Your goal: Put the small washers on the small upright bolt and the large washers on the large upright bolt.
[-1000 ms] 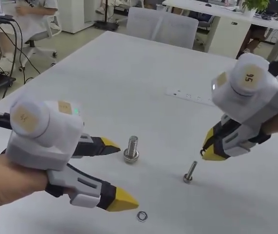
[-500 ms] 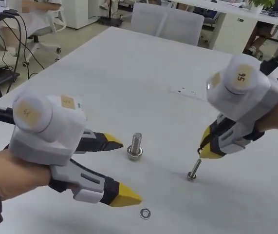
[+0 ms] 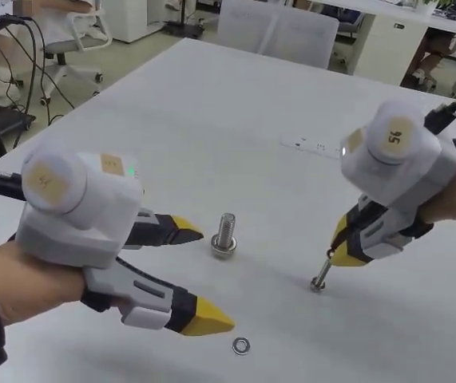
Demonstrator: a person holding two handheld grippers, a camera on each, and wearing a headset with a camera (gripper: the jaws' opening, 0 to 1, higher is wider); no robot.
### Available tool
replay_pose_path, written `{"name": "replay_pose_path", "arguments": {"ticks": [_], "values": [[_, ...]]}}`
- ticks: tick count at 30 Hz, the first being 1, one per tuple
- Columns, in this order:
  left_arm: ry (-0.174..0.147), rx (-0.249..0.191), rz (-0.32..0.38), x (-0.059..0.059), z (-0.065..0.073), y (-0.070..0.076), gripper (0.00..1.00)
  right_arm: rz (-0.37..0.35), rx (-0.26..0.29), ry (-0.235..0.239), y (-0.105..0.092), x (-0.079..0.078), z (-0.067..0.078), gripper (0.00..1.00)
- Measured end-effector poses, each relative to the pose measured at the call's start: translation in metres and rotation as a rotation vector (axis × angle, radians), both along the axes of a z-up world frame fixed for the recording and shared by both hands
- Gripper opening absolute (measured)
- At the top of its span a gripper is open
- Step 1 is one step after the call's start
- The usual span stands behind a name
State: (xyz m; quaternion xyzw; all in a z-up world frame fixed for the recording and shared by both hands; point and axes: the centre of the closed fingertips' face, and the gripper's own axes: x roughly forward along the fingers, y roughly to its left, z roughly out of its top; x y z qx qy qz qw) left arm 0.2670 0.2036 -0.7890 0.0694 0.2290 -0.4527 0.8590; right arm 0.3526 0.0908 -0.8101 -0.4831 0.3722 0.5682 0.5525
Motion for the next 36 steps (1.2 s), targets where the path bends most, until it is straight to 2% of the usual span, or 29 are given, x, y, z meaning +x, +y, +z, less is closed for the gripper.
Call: {"name": "replay_pose_path", "arguments": {"ticks": [17, 36], "values": [[0.007, 0.004, 0.002, -0.001, -0.002, 0.000, 0.71, -0.007, 0.005, 0.019, 0.000, -0.004, -0.008, 0.13], [0.010, 0.006, 0.001, -0.002, -0.001, 0.000, 0.71, -0.014, -0.006, 0.049, 0.004, -0.005, -0.037, 0.13]]}}
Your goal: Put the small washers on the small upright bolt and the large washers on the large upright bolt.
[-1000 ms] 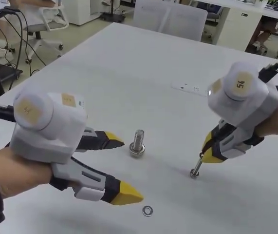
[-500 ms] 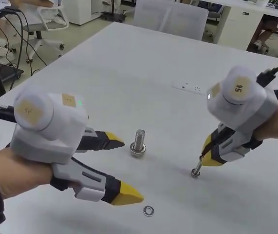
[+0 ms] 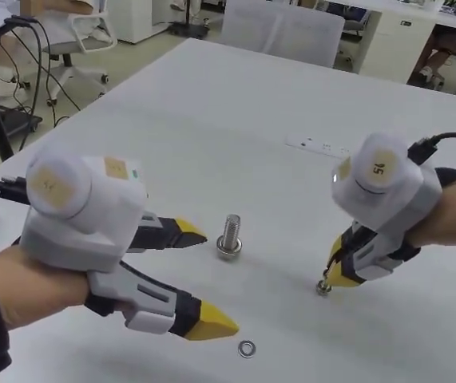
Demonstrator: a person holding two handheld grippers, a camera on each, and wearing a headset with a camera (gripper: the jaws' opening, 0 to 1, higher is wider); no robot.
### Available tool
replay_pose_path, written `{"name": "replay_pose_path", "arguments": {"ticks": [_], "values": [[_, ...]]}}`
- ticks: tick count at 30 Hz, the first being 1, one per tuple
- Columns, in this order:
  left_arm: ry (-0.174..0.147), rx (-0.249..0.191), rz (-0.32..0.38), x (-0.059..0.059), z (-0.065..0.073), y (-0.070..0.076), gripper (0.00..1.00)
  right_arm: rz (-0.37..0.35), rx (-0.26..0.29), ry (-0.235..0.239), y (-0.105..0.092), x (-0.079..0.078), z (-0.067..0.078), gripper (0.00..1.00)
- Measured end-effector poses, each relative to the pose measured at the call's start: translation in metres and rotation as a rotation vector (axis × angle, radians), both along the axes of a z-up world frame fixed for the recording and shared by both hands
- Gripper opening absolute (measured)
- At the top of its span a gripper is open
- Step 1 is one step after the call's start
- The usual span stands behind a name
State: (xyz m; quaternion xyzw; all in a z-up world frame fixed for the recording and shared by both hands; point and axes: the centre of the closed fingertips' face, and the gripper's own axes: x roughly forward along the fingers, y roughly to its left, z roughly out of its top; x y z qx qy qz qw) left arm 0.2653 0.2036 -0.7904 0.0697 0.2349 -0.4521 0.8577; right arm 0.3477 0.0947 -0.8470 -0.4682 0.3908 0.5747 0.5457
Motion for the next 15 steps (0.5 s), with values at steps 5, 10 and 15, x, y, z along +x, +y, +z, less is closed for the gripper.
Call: {"name": "replay_pose_path", "arguments": {"ticks": [5, 10, 15], "values": [[0.002, 0.001, 0.000, 0.000, 0.000, 0.000, 0.71, -0.005, 0.004, 0.001, 0.000, 0.001, -0.006, 0.13], [0.004, 0.001, -0.001, 0.000, 0.000, 0.000, 0.71, -0.005, 0.001, 0.005, 0.001, 0.002, -0.012, 0.13], [0.004, 0.002, 0.001, 0.001, -0.001, 0.001, 0.71, -0.008, 0.005, 0.007, 0.000, 0.002, -0.016, 0.14]]}}
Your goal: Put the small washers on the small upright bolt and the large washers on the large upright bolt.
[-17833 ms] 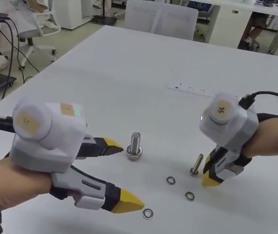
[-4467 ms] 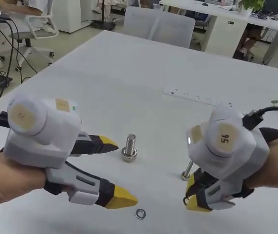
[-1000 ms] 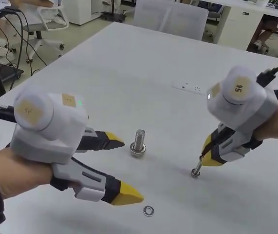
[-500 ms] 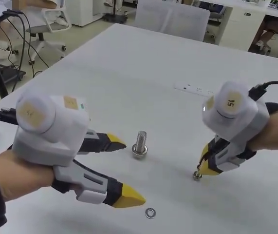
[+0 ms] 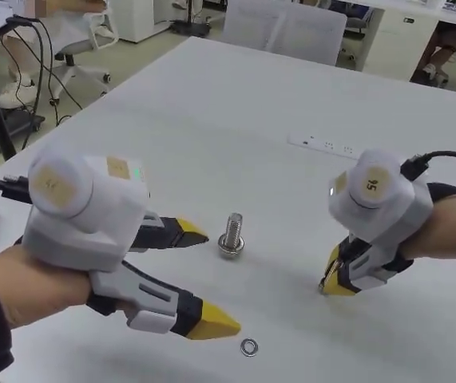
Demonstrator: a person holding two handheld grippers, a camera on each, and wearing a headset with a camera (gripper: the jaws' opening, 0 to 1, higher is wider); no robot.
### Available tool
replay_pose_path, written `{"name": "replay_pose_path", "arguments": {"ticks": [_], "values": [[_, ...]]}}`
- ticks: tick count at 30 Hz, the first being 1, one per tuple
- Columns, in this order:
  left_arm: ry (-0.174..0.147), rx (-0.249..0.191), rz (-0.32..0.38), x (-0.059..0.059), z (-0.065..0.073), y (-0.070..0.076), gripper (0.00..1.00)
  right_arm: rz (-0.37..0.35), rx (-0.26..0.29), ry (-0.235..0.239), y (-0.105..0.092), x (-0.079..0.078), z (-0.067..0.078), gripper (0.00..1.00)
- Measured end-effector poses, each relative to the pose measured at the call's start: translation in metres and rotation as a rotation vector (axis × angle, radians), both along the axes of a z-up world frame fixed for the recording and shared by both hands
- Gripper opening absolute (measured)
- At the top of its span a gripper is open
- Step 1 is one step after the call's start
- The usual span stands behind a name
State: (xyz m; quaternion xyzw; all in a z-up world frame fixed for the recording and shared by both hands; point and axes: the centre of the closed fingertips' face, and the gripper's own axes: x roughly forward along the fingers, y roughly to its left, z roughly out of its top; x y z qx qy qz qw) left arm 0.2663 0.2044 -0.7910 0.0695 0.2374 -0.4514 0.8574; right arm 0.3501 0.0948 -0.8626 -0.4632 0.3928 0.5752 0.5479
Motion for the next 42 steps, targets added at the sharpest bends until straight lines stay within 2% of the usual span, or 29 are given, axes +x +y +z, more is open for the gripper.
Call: {"name": "replay_pose_path", "arguments": {"ticks": [6, 21, 35, 42], "values": [[0.002, 0.001, 0.000, 0.000, -0.001, 0.000, 0.71, 0.005, 0.004, -0.002, 0.000, 0.001, 0.001, 0.14], [0.002, 0.001, -0.001, -0.001, -0.002, 0.000, 0.71, -0.064, 0.026, 0.008, -0.013, 0.000, 0.005, 0.25], [-0.001, 0.001, -0.006, -0.001, -0.001, -0.002, 0.71, -0.109, 0.014, 0.028, -0.039, -0.017, 0.004, 0.26], [0.000, 0.002, -0.005, -0.002, -0.001, -0.002, 0.71, -0.108, 0.011, 0.040, -0.045, -0.028, 0.001, 0.26]]}}
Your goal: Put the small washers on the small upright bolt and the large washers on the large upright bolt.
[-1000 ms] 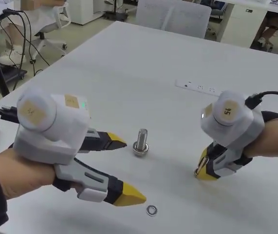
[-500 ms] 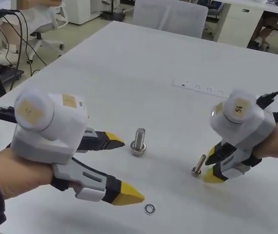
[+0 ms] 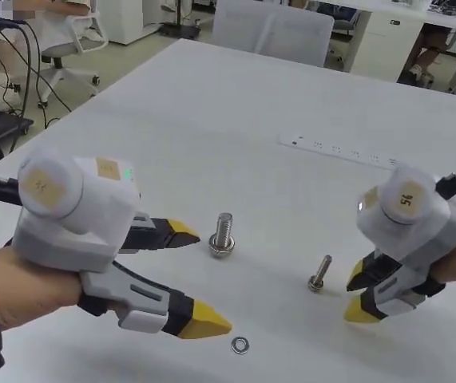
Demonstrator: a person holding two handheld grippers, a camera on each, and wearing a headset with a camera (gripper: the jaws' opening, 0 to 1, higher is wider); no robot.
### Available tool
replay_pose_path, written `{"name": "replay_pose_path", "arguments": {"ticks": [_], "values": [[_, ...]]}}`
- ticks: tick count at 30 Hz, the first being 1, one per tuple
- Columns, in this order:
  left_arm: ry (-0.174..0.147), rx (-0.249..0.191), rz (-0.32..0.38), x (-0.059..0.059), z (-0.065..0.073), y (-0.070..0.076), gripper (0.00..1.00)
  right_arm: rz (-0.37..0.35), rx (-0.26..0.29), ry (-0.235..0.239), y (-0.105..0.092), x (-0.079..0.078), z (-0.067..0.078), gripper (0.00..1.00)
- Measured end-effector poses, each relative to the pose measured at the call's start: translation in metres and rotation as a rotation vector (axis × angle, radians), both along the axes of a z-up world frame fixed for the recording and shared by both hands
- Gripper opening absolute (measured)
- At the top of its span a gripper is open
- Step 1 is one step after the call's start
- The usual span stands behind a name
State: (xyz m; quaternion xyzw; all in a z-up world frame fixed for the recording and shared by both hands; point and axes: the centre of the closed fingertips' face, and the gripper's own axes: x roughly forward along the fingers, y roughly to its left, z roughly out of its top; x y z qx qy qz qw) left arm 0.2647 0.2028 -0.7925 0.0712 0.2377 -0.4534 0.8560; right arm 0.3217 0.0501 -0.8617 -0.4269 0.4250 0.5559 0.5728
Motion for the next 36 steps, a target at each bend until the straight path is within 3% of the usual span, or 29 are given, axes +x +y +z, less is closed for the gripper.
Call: {"name": "replay_pose_path", "arguments": {"ticks": [12, 24, 36], "values": [[-0.005, 0.000, -0.004, 0.000, 0.001, -0.001, 0.71, 0.038, 0.007, 0.016, 0.010, -0.030, -0.001, 0.27], [-0.017, 0.005, -0.005, 0.000, 0.003, 0.000, 0.71, 0.126, 0.019, 0.020, 0.040, -0.058, 0.003, 0.27], [-0.027, 0.005, 0.001, -0.003, 0.005, 0.004, 0.71, 0.183, 0.035, 0.022, 0.069, -0.072, 0.005, 0.27]]}}
